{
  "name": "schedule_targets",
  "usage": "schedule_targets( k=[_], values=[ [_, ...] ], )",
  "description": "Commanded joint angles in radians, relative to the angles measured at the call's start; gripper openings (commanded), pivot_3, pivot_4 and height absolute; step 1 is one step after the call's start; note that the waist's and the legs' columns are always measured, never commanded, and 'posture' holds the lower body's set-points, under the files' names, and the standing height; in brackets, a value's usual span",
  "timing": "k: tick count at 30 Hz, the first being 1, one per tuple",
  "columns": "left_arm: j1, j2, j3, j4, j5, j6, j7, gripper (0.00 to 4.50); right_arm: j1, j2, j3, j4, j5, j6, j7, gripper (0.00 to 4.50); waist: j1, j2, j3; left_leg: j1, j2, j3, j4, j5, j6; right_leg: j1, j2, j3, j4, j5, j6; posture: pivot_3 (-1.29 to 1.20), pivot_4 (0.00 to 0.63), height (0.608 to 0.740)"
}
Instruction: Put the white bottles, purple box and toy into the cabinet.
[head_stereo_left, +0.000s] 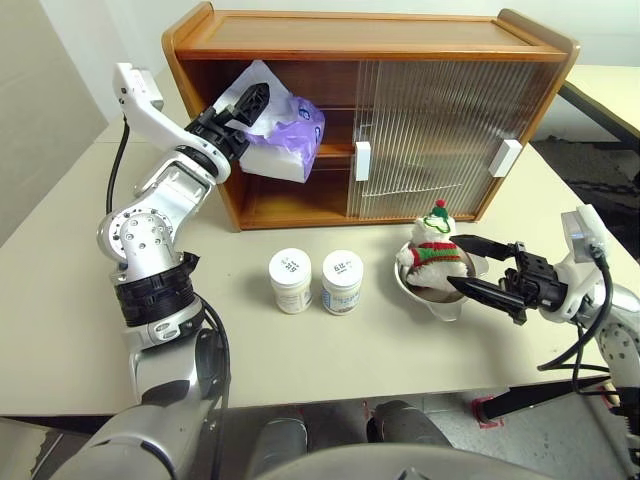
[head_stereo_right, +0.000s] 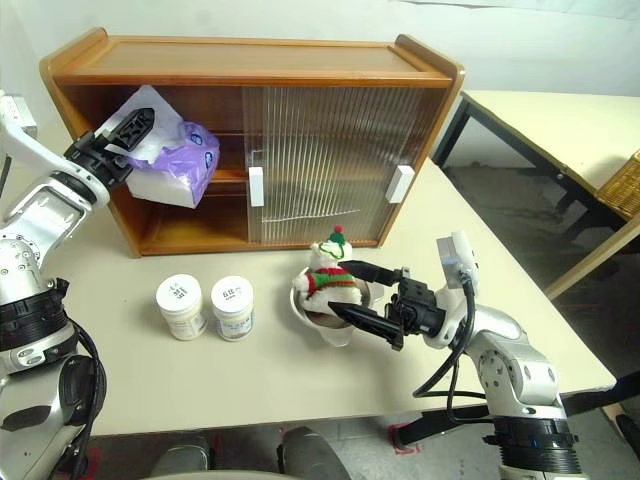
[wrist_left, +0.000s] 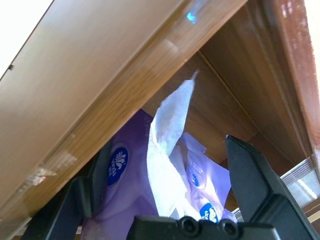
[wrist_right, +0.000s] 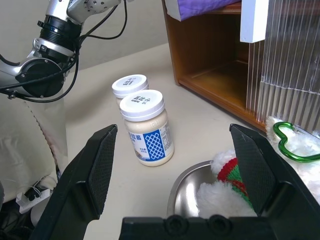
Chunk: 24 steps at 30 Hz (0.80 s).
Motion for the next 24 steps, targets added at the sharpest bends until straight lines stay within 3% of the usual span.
schedule_targets(
  k=[1,24],
  values=[
    [0.001,-0.005,-0.009,-0.021,0.0,-0.014,0.0,4.46,-0.001,-0.001,0.011,-0.026,-0.006,0.01,-0.008,4.5,0.0,0.0,0.0,0.0,0.0,0.0,0.0,0.0,0.0,0.0,0.0,0.0,0.0,0.0,0.0,-0.16,0.004,0.74],
    [0.039,0.052,-0.022,-0.081,0.034,-0.025,-0.008,4.46,-0.035,0.011,0.026,-0.055,-0.001,0.056,-0.041,4.5,0.0,0.0,0.0,0.0,0.0,0.0,0.001,0.0,0.0,0.0,0.0,0.0,0.0,0.001,0.0,-0.14,0.006,0.74]
  ],
)
